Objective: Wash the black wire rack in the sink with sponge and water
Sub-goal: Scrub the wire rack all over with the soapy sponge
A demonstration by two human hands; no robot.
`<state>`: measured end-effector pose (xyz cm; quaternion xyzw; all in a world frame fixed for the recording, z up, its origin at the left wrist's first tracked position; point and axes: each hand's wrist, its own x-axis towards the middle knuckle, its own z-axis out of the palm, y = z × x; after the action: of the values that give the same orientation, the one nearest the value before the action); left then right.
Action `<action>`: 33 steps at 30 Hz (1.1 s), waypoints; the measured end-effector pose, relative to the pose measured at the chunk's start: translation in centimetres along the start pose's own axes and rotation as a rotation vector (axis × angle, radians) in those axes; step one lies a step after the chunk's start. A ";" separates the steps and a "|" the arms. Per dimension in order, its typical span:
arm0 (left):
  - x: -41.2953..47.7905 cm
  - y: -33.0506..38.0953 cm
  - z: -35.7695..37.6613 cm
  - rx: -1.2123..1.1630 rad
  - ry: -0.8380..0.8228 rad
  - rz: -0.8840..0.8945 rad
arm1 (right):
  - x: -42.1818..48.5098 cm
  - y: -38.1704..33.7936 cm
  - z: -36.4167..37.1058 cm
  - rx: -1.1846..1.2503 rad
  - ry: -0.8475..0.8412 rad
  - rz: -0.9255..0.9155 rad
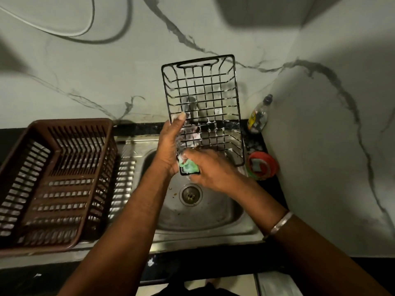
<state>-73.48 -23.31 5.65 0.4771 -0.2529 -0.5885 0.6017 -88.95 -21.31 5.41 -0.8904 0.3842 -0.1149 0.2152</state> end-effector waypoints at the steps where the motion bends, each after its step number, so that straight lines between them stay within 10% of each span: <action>1: 0.1 0.2 0.0 0.015 -0.004 -0.002 | 0.0 -0.1 0.5 0.002 0.057 -0.025; 9: -0.5 0.6 -0.9 0.068 -0.173 0.010 | 0.9 -2.5 0.8 0.261 0.386 -0.001; 17: -1.7 -0.7 -1.9 0.052 -0.202 0.058 | 1.5 -1.2 -2.0 0.888 0.112 0.287; 24: -2.0 -2.2 -1.9 0.038 -0.183 0.052 | 2.6 -1.4 0.1 0.057 0.279 0.206; 33: -1.9 -2.1 -2.3 -0.075 -0.208 0.051 | 2.3 -1.3 -1.3 0.235 0.023 0.127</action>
<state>-72.78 -20.56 3.35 0.3841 -0.3036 -0.6284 0.6044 -87.04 -22.62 7.29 -0.8316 0.4260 -0.1556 0.3205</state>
